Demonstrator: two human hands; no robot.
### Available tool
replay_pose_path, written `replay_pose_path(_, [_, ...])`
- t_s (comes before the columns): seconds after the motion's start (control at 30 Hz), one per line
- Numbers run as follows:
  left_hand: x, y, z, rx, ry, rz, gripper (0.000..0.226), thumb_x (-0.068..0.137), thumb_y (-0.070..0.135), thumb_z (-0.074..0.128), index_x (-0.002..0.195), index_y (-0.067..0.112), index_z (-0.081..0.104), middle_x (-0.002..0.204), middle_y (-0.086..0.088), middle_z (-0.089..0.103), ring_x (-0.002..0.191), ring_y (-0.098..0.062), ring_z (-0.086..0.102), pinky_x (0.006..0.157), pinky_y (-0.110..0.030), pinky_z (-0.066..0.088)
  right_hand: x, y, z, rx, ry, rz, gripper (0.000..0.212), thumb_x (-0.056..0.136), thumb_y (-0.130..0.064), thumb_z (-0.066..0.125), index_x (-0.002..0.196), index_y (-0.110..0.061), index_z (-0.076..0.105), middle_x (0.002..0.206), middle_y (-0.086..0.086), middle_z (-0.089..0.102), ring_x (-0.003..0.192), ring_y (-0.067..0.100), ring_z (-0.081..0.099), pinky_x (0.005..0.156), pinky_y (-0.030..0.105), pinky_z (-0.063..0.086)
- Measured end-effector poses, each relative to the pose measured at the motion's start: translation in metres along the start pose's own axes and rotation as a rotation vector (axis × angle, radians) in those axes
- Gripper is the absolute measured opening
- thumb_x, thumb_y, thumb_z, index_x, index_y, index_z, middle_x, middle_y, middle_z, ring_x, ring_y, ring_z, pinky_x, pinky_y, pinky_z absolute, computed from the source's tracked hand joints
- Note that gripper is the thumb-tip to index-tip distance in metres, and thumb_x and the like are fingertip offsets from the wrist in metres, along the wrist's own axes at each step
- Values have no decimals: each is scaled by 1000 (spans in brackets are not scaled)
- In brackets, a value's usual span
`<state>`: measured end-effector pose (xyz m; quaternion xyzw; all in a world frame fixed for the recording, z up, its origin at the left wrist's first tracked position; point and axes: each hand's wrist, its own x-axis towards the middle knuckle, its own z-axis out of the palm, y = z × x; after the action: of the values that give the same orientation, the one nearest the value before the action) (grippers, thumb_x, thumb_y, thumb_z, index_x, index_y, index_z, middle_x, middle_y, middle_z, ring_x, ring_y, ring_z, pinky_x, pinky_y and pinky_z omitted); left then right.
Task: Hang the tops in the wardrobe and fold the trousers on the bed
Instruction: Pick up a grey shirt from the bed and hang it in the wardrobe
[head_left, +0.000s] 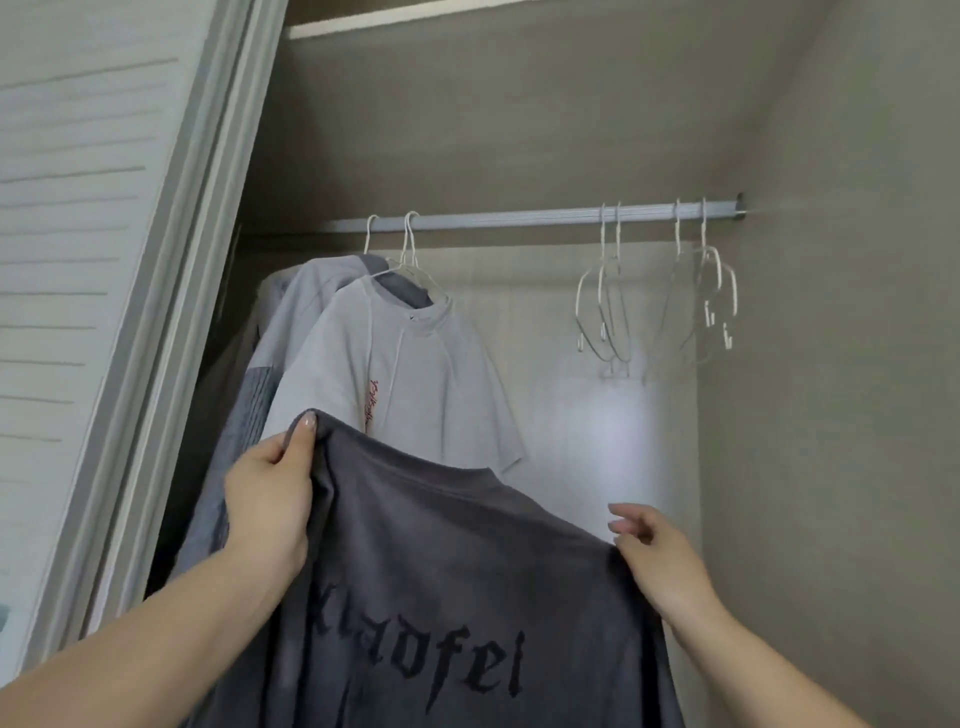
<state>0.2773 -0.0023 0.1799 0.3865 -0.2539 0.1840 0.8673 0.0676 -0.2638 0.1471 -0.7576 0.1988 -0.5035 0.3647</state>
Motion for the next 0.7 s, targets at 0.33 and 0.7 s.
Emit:
replay_pose_path(0.33, [3,-43,68,3,-240,-111,47,87,48,62,56,13,56,56,-2,51,57,-20,50,57,-35,45,42,-163,15,-1004,146,-869,43,92,-27,49,134,-21,51,136,2,46,127,21,39,101,28,28])
replay_pose_path(0.7, [20,-58,67,80,-251,-123,41,86,57,57,72,20,70,55,2,59,50,-12,52,54,-31,46,122,-249,3,-1654,329,-381,43,88,-17,53,130,-11,45,127,14,46,118,31,47,93,36,35])
